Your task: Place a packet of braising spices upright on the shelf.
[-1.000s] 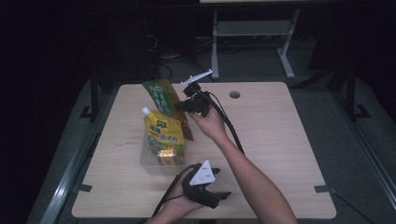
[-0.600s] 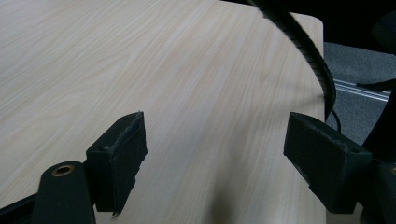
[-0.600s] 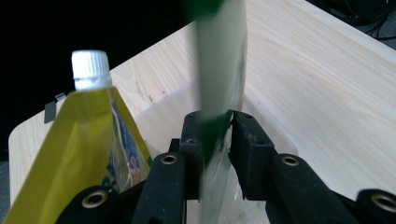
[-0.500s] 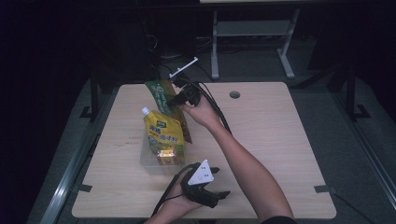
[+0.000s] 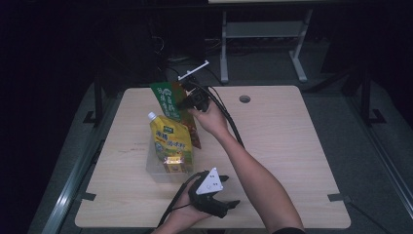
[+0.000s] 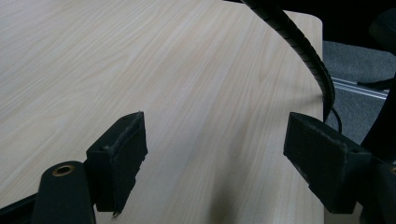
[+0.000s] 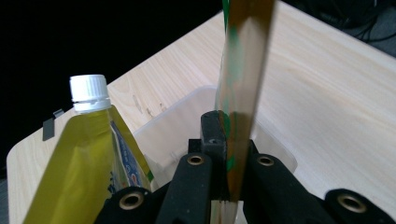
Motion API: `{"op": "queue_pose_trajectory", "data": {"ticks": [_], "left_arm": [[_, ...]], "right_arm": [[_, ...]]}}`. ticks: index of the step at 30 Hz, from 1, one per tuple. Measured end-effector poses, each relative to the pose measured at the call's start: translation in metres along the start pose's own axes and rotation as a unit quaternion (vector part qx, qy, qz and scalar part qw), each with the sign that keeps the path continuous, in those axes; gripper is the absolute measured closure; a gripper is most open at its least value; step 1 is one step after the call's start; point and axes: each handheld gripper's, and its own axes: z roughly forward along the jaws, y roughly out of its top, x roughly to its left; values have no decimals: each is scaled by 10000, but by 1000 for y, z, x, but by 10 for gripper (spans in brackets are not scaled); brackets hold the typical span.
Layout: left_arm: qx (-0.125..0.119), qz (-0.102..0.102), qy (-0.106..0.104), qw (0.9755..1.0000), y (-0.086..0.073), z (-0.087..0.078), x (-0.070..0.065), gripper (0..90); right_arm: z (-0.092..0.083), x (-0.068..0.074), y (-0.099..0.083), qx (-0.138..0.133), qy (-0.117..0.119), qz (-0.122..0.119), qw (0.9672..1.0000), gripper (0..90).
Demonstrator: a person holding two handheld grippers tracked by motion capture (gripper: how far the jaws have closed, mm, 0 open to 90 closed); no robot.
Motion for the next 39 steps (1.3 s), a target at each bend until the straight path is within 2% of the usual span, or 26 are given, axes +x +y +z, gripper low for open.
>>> {"op": "queue_pose_trajectory", "data": {"ticks": [5,10,11,16,25,31,39], "left_arm": [[-4,-5,-1,10000,0,0,-1,208],[-2,-10,-22,10000,1,0,0,208],[-5,-7,-24,10000,1,0,0,207],[-1,18,-17,10000,1,-1,0,208],[-21,5,-22,10000,0,0,0,207],[4,23,-28,10000,0,0,0,208],[24,56,-25,10000,0,0,0,208]], "right_arm": [[-3,5,-1,-232,-30,-154,9996,895],[-4,9,0,-475,78,-84,9988,895],[-4,8,0,-517,110,-157,9985,895],[3,8,-6,-717,88,-122,9973,895],[15,3,-24,-762,76,-16,9971,895],[14,1,-30,-804,90,-3,9967,894],[15,-1,-36,-759,112,-246,9968,893]]}}
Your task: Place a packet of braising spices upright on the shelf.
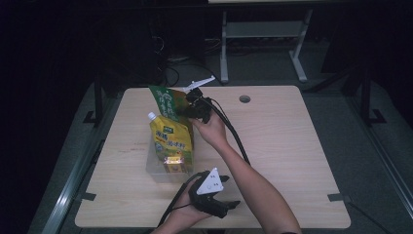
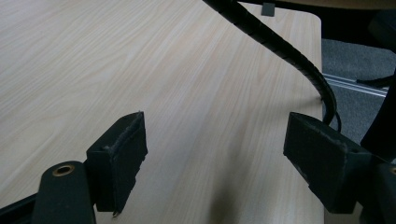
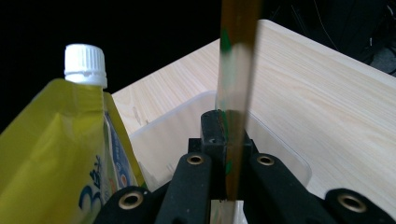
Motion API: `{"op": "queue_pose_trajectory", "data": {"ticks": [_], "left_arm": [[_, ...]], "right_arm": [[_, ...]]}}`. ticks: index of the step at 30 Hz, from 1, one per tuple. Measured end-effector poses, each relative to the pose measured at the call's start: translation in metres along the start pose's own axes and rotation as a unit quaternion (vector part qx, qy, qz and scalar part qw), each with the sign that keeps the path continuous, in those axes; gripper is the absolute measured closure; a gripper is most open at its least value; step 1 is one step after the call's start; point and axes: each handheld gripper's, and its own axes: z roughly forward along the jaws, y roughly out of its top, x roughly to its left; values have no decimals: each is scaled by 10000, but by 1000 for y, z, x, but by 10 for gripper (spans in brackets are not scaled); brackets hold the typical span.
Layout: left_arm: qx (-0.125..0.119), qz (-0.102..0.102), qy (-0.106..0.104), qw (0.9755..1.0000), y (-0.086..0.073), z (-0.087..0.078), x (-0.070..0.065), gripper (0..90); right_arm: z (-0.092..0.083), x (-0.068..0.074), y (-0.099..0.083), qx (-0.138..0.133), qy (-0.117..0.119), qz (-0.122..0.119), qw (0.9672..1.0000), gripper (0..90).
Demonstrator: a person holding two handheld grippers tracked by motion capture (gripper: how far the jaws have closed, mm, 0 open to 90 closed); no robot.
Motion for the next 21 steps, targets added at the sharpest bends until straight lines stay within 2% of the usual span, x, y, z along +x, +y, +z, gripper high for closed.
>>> {"op": "queue_pose_trajectory", "data": {"ticks": [11,15,17,21], "left_arm": [[43,-3,6,10000,-1,1,1,208],[26,-12,7,10000,-1,1,1,208],[47,-8,2,10000,-1,1,1,208],[29,-49,-1,10000,-1,2,1,207]], "right_arm": [[1,-2,-4,65,21,-44,10000,893],[0,-4,-2,123,-38,-73,9999,880],[-2,-5,-1,149,-115,-89,9998,855],[-8,-9,-1,127,-77,-37,9999,776]]}}
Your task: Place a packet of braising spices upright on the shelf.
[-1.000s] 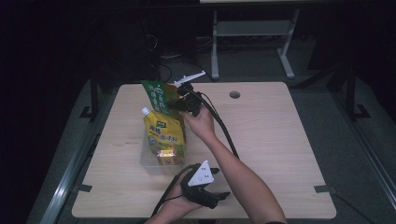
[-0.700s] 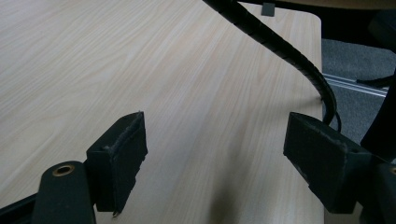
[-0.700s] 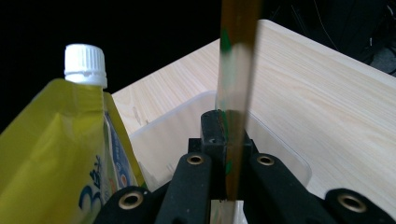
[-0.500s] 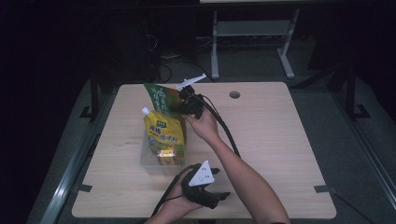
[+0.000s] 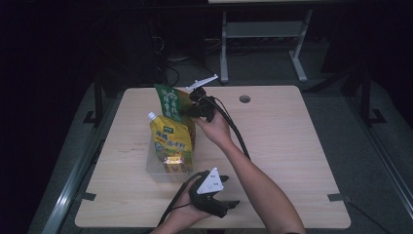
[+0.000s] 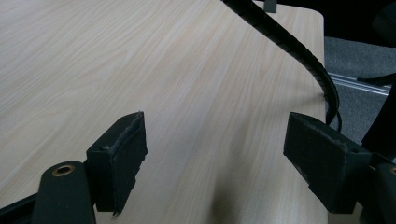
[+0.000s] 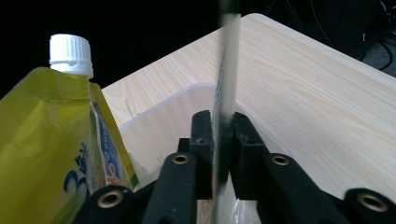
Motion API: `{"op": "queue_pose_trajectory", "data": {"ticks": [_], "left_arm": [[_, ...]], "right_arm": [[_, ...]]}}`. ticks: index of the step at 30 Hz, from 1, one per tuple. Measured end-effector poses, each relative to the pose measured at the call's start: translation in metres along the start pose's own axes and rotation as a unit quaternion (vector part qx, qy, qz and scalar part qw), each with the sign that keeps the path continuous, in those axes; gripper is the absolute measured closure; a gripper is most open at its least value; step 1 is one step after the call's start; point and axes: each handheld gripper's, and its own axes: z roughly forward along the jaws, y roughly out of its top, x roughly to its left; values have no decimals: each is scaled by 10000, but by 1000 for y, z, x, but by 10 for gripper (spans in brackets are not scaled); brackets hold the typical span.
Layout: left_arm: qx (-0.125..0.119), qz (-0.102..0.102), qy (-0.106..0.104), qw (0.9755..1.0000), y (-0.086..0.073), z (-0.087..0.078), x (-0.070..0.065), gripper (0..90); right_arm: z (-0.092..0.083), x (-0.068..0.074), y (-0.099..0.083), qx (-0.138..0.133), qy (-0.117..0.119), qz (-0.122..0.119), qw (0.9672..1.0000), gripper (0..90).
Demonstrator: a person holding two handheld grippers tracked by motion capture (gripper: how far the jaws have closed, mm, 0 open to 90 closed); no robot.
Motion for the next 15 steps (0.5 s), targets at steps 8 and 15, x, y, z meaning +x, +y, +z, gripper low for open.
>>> {"op": "queue_pose_trajectory", "data": {"ticks": [8,15], "left_arm": [[29,-2,10,10000,0,1,2,205],[21,-21,27,10000,0,1,4,201]], "right_arm": [[-14,-7,0,4,117,79,9999,673],[-26,-17,-2,33,231,198,9995,585]]}}
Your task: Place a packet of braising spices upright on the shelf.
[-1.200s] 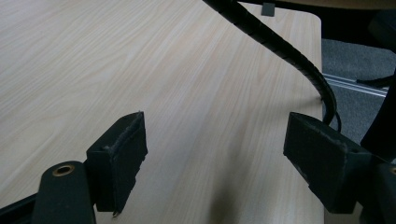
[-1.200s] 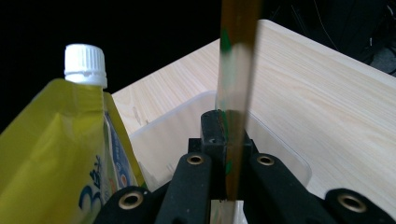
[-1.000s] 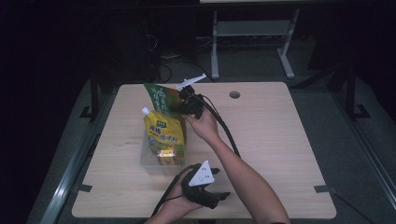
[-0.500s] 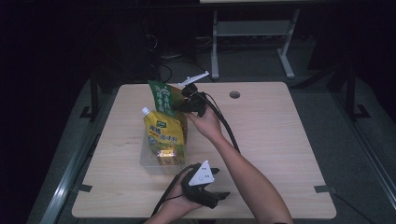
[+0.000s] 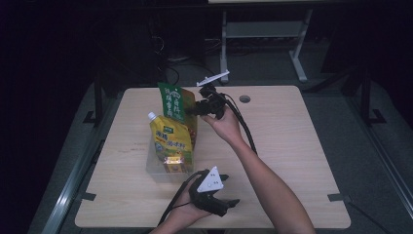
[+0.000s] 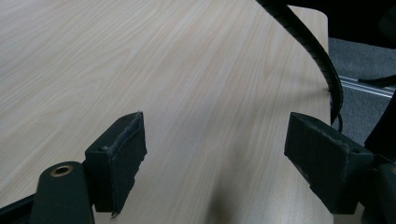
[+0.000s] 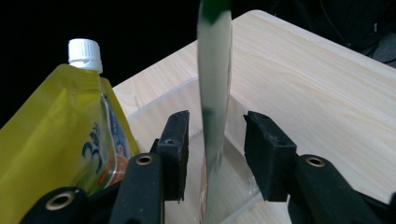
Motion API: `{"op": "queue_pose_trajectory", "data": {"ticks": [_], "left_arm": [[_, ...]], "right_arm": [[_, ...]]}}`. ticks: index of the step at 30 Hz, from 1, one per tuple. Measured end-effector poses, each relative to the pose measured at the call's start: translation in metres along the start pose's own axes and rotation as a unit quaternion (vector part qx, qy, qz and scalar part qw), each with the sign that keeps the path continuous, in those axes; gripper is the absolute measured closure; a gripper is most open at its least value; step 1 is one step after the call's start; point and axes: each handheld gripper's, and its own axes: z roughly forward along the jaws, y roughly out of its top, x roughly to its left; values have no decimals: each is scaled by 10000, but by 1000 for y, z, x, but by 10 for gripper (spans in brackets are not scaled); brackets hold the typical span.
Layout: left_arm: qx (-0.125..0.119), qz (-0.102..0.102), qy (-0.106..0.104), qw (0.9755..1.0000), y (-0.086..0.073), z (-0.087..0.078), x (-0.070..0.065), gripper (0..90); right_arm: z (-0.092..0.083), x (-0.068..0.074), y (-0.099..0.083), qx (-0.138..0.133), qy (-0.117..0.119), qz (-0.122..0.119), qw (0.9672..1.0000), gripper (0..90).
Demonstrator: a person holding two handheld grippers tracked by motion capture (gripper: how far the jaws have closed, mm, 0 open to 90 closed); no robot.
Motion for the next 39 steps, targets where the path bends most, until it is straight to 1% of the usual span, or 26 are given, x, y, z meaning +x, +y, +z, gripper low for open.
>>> {"op": "queue_pose_trajectory", "data": {"ticks": [6,12,15,17,18,19,24,25,27,28,32,33,39], "left_arm": [[-20,-56,20,10000,0,1,2,197],[-9,-73,36,10000,-1,0,3,193],[-6,-68,39,10000,-1,0,4,192],[-20,-70,66,10000,-1,0,4,192],[-39,-117,46,9999,-1,0,4,192],[-47,-128,59,9999,-1,0,5,192],[-49,-160,153,9997,-1,-1,8,192],[-65,-194,162,9997,-2,-1,8,192],[-60,-195,169,9997,-2,-1,8,191],[-58,-164,170,9997,-2,-1,8,191],[-43,-145,140,9998,-2,0,8,191],[-46,-154,134,9998,-2,0,8,191],[-31,-167,137,9998,-2,0,8,191]], "right_arm": [[-11,-6,-2,-1,107,39,9999,535],[-20,-9,-5,41,131,79,9999,507],[-25,-11,-7,91,120,86,9999,500],[-28,-12,-8,77,108,76,9999,497],[-30,-13,-8,78,93,80,9999,496],[-33,-13,-9,57,89,99,9999,494],[-45,-15,-11,84,-28,36,10000,476],[-46,-15,-12,72,-30,18,10000,474],[-51,-16,-14,78,-37,40,10000,469],[-52,-17,-15,80,-57,28,9999,459],[-60,-21,-19,78,-70,35,9999,447],[-62,-21,-20,99,-58,68,9999,446],[-72,-24,-25,86,-13,53,9999,441]]}}
